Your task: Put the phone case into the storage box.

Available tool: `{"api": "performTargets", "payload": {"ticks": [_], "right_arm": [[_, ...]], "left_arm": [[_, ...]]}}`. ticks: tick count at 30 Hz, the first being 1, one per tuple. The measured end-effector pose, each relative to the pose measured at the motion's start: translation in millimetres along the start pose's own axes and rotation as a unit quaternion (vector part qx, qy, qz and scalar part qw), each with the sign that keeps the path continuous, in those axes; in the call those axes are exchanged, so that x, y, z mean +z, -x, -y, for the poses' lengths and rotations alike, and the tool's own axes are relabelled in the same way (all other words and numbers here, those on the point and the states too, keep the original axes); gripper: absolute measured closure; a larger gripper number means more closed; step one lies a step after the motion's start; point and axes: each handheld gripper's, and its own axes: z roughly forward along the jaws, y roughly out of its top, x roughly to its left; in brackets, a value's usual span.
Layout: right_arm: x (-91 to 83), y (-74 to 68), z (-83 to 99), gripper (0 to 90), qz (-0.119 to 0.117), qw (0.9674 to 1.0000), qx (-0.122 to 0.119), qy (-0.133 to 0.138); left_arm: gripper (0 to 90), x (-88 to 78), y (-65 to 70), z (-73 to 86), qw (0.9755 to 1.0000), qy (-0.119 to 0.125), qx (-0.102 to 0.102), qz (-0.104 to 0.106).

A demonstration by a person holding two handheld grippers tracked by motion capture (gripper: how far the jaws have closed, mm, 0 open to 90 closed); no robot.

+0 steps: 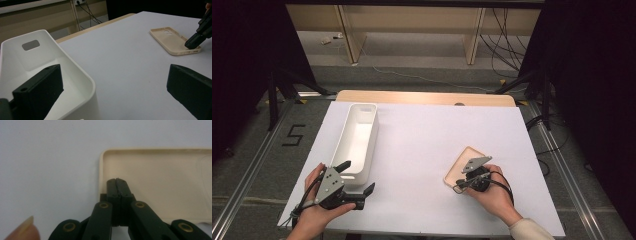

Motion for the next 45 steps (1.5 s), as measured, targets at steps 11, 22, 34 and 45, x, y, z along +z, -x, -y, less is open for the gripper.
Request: {"api": "performTargets", "payload": {"ticks": [11, 22, 34, 45], "right_arm": [[-0.3, 0.5, 2.0, 90.0, 0.010, 0.9999, -0.001, -0.005], [-4.5, 3.5, 3.8, 90.0, 0.006, 0.9998, -0.003, -0.020], [-8.7, 4.7, 5.1, 90.0, 0.006, 0.9992, -0.018, -0.035], [-11.3, 7.9, 8.1, 90.0, 0.009, 0.9992, -0.010, -0.039]], "left_arm": [[0.3, 0.5, 0.0, 0.4, 1.0000, -0.001, -0.001, 0.001], [0.4, 0.8, -1.1, 0.3, 1.0000, -0.001, 0.007, 0.003], [0.4, 0.6, -0.1, 0.7, 1.0000, -0.002, -0.003, 0.001], [0.5, 0.5, -0.3, 0.7, 1.0000, -0.002, -0.003, 0.001]]}}
